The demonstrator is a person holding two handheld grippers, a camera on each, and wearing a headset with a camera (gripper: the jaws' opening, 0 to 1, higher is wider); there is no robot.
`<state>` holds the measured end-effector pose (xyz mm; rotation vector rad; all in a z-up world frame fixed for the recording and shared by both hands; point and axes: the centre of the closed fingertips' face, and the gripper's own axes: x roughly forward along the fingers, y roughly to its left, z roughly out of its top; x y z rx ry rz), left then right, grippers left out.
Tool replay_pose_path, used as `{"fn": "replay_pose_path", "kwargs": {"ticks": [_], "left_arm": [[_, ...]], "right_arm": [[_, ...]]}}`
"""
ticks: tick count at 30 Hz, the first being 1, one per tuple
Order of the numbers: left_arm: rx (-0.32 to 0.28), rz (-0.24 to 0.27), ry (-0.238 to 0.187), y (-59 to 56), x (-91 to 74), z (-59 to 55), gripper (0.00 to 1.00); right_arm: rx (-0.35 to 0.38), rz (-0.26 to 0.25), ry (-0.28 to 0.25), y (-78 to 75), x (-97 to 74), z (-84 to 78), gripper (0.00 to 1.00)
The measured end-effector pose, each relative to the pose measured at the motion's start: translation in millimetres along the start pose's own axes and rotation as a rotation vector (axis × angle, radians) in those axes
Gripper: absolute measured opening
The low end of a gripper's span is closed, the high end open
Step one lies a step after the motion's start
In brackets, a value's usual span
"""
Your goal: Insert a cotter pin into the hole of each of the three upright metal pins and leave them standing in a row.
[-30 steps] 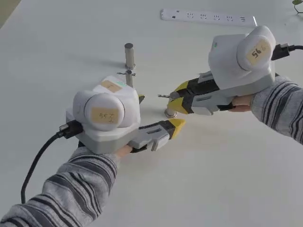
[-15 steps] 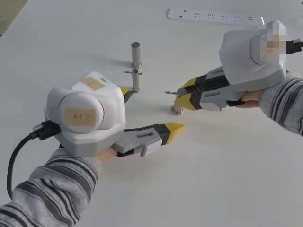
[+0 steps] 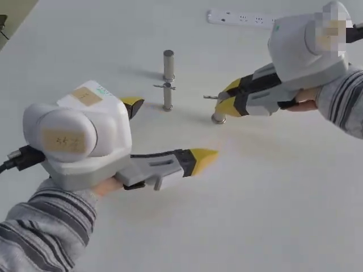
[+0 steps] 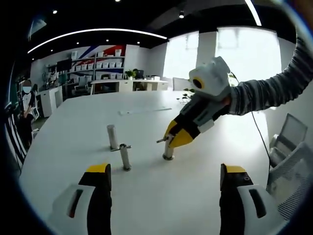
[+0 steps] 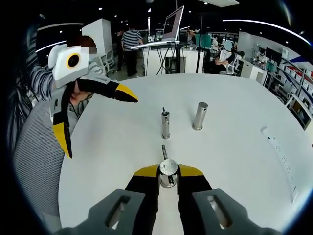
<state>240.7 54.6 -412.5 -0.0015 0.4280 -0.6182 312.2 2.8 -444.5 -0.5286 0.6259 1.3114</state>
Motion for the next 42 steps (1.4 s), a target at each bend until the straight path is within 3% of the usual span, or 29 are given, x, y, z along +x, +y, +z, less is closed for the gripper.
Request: {"fn": "replay_pose_path", "kwargs": {"ticks": [16,29,42], "left_arm": [[0.013,0.006,0.030,3.3,-8.5,-9.2,0.94],[0.002,-0.009,0.023,0.7,-6.0,-8.0,0.92],[-0.003,-0.009,0.025,1.0,-6.3,-8.0,0.96]], "right_arm": [[0.011,0.010,0.007,-15.7,5.5,-6.3,0.08],[-0.007,0.030,0.018,-13.1,4.6,-7.9,0.08],[0.020,0.025,0.003,-12.0,4.8,-7.6,0.09]]}}
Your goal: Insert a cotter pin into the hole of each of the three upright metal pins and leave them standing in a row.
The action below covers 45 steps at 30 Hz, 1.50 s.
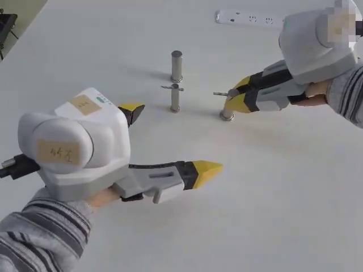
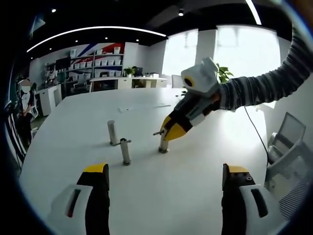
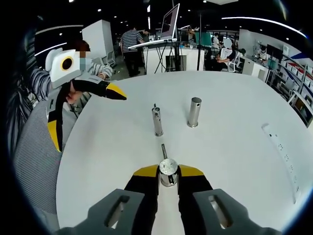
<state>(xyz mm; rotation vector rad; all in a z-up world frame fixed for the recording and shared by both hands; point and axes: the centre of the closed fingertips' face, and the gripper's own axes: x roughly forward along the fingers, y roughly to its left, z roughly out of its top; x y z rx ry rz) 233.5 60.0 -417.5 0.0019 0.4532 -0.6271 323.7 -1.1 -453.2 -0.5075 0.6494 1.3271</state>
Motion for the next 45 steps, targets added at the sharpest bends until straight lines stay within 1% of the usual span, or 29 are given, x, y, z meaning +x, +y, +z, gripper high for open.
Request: {"fn": "replay_pose_path", "kwargs": {"ticks": [2,4,7,10,12,15,18,20,24,25,26,29,31,34,36,37,38,39,42,43,45], "left_arm": [[-0.008,-0.002,0.000,-0.5,0.0,0.0,0.98],[-0.009,-0.006,-0.001,-1.3,0.0,0.2,0.99],[-0.007,-0.004,0.000,-1.3,-0.2,0.4,0.99],[-0.011,-0.001,-0.002,-0.9,-0.5,0.9,0.99],[-0.008,0.007,-0.002,0.6,-1.2,1.2,0.99],[-0.001,0.017,-0.004,2.5,-2.3,2.4,0.99],[0.004,0.024,-0.007,4.2,-3.4,3.4,0.99],[0.006,0.028,-0.010,5.0,-4.2,4.1,0.99],[0.006,0.042,-0.013,7.2,-6.0,4.7,0.99],[0.005,0.044,-0.015,7.6,-6.4,4.8,0.99],[0.004,0.047,-0.015,8.4,-7.1,4.5,0.99],[0.005,0.054,-0.014,10.3,-8.5,3.5,0.99],[0.003,0.061,-0.013,11.8,-9.8,2.8,0.98],[-0.001,0.064,-0.015,12.7,-10.9,2.5,0.98],[0.002,0.065,-0.016,13.0,-11.3,2.3,0.98],[0.001,0.066,-0.015,13.2,-11.4,2.1,0.98],[0.000,0.066,-0.015,13.2,-11.4,1.9,0.97],[-0.001,0.065,-0.015,13.0,-11.2,1.8,0.97],[-0.002,0.064,-0.014,12.5,-10.7,1.0,0.96],[-0.005,0.064,-0.011,12.5,-10.5,0.3,0.96],[-0.004,0.064,-0.011,12.5,-10.4,0.1,0.96]], "right_arm": [[0.004,-0.002,-0.002,0.0,0.4,-0.1,0.11],[0.003,-0.008,0.007,0.8,0.6,-1.8,0.18],[0.005,-0.008,-0.001,3.9,-1.7,-0.4,0.21],[0.038,-0.019,-0.037,5.0,-6.1,6.9,0.26],[0.069,-0.025,-0.082,4.8,-10.5,17.0,0.29],[0.100,-0.045,-0.130,3.3,-14.0,31.3,0.34],[0.136,-0.061,-0.190,1.8,-14.5,46.6,0.38],[0.156,-0.082,-0.226,-1.5,-13.1,56.9,0.39],[0.187,-0.130,-0.274,-10.7,-7.4,72.0,0.40],[0.197,-0.139,-0.283,-12.6,-5.5,74.4,0.41],[0.211,-0.159,-0.290,-16.1,-2.7,77.1,0.41],[0.237,-0.190,-0.322,-21.8,3.7,85.2,0.41],[0.238,-0.213,-0.317,-25.0,10.3,87.3,0.41],[0.245,-0.224,-0.321,-27.2,18.6,89.7,0.41],[0.244,-0.233,-0.314,-28.0,25.1,89.8,0.40],[0.240,-0.241,-0.312,-33.3,31.8,86.9,0.39],[0.235,-0.245,-0.310,-35.3,35.1,86.2,0.38],[0.234,-0.247,-0.307,-32.9,38.4,87.6,0.37],[0.226,-0.255,-0.298,-35.5,46.0,88.2,0.36],[0.227,-0.259,-0.298,-41.3,50.3,87.4,0.35],[0.226,-0.266,-0.292,-45.3,54.0,87.5,0.33]]}}
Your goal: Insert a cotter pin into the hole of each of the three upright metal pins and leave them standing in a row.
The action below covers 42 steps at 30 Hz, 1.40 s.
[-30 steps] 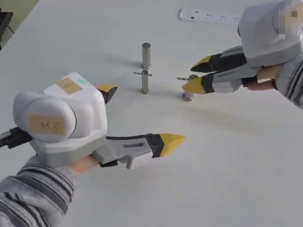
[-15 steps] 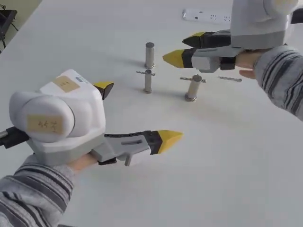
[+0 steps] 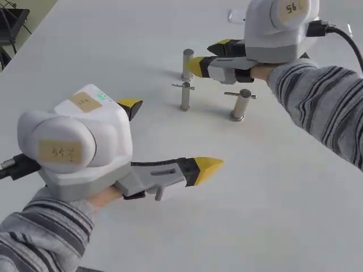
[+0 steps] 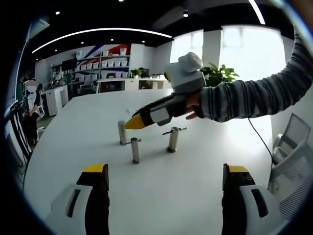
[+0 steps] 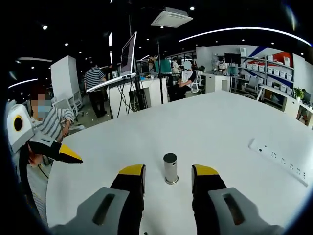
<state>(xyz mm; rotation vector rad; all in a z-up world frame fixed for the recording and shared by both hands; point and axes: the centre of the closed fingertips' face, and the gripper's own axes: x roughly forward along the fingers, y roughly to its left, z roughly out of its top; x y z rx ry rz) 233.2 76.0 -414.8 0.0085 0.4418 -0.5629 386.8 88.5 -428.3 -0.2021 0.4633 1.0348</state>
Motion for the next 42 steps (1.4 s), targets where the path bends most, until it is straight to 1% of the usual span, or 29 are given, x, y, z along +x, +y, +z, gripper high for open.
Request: {"fn": "replay_pose_path", "kwargs": {"ticks": [3,5,6,7,8,10,11,17,20,23,25,31,33,35,36,40,42], "left_arm": [[-0.008,0.000,-0.001,0.5,0.0,-0.8,0.96],[-0.009,0.001,0.000,1.1,0.1,-1.6,0.96],[-0.010,0.001,0.002,1.6,0.2,-2.1,0.95],[-0.013,0.003,0.002,2.1,0.2,-2.3,0.95],[-0.013,0.003,0.002,2.5,0.3,-2.2,0.95],[-0.016,0.004,0.001,3.0,0.1,-2.0,0.95],[-0.017,0.004,0.000,3.2,-0.1,-1.9,0.95],[-0.035,0.003,-0.004,3.6,-1.7,-2.6,0.94],[-0.037,0.003,-0.001,3.5,-2.5,-3.9,0.93],[-0.042,0.001,-0.001,2.9,-2.7,-4.6,0.93],[-0.044,-0.002,-0.001,2.1,-2.5,-5.1,0.93],[-0.041,-0.009,-0.001,-0.1,-1.6,-4.4,0.93],[-0.040,-0.010,-0.001,-0.7,-1.4,-4.3,0.93],[-0.040,-0.011,-0.003,-1.2,-1.4,-3.8,0.93],[-0.040,-0.011,-0.003,-1.2,-1.4,-3.8,0.92],[-0.041,-0.009,0.000,-1.0,-1.9,-4.4,0.92],[-0.040,-0.008,-0.001,-0.9,-1.9,-4.1,0.92]], "right_arm": [[0.002,-0.011,-0.003,-4.8,7.8,1.1,0.30],[0.012,-0.009,0.004,-5.9,10.8,-2.1,0.29],[0.020,-0.008,0.004,-7.4,15.5,-2.2,0.27],[0.013,-0.003,0.005,-6.6,18.6,-1.8,0.25],[0.008,0.000,0.003,-2.8,17.4,-0.7,0.23],[0.002,0.006,0.000,0.5,20.5,0.3,0.21],[0.006,0.011,0.001,1.1,22.8,0.1,0.21],[0.008,0.000,0.008,0.7,30.4,1.6,0.17],[-0.001,-0.011,0.017,-2.6,31.0,1.0,0.14],[0.005,-0.014,0.019,-4.4,30.8,0.4,0.12],[-0.001,-0.025,0.025,-7.9,31.5,-1.2,0.10],[-0.017,-0.016,0.024,-7.2,31.6,-1.0,0.09],[-0.028,-0.006,0.032,-6.3,31.0,-0.7,0.08],[-0.050,-0.009,0.040,-7.4,30.0,-1.2,0.08],[-0.042,-0.015,0.042,-7.5,29.5,-1.3,0.08],[-0.012,-0.012,0.056,-12.0,25.3,-4.2,0.08],[-0.040,-0.011,0.070,-14.8,21.8,-7.2,0.08]]}}
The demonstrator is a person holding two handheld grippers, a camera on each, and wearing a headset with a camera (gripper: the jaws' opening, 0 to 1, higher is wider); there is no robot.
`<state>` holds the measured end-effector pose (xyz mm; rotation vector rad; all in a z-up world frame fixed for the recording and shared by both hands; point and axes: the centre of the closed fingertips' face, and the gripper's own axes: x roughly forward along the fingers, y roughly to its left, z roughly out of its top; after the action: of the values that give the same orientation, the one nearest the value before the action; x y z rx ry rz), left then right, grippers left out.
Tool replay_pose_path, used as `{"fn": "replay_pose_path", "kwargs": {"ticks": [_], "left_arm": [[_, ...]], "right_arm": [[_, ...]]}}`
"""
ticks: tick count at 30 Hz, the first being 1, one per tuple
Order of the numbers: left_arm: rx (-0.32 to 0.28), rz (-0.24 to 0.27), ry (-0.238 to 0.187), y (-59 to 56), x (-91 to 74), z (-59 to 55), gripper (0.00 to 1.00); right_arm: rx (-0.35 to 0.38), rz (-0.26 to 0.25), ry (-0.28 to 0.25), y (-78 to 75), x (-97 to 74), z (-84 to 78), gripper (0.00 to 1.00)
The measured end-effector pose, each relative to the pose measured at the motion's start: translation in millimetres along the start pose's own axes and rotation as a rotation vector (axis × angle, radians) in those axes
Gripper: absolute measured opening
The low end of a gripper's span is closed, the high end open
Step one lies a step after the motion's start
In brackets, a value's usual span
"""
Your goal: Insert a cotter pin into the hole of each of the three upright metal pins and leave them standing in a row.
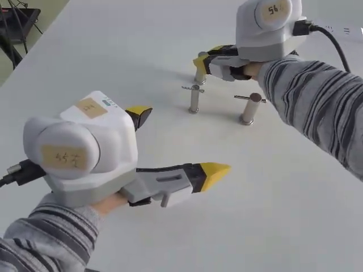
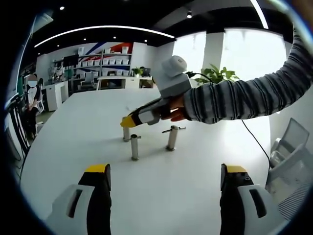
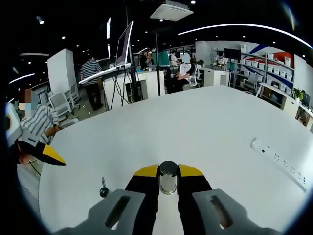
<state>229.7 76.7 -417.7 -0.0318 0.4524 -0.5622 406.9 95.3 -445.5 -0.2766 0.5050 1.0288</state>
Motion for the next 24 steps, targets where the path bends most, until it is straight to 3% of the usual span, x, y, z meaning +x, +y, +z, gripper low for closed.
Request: {"fn": "replay_pose_path", "kwargs": {"ticks": [14,24], "left_arm": [[0.017,-0.016,-0.011,-6.1,0.1,7.8,0.92],[0.019,-0.027,-0.016,-13.7,-0.2,12.2,0.92]], "right_arm": [[-0.032,-0.044,0.017,-22.1,-45.5,-16.0,0.08],[0.020,-0.113,0.019,-36.9,-83.5,-36.0,0.08]]}}
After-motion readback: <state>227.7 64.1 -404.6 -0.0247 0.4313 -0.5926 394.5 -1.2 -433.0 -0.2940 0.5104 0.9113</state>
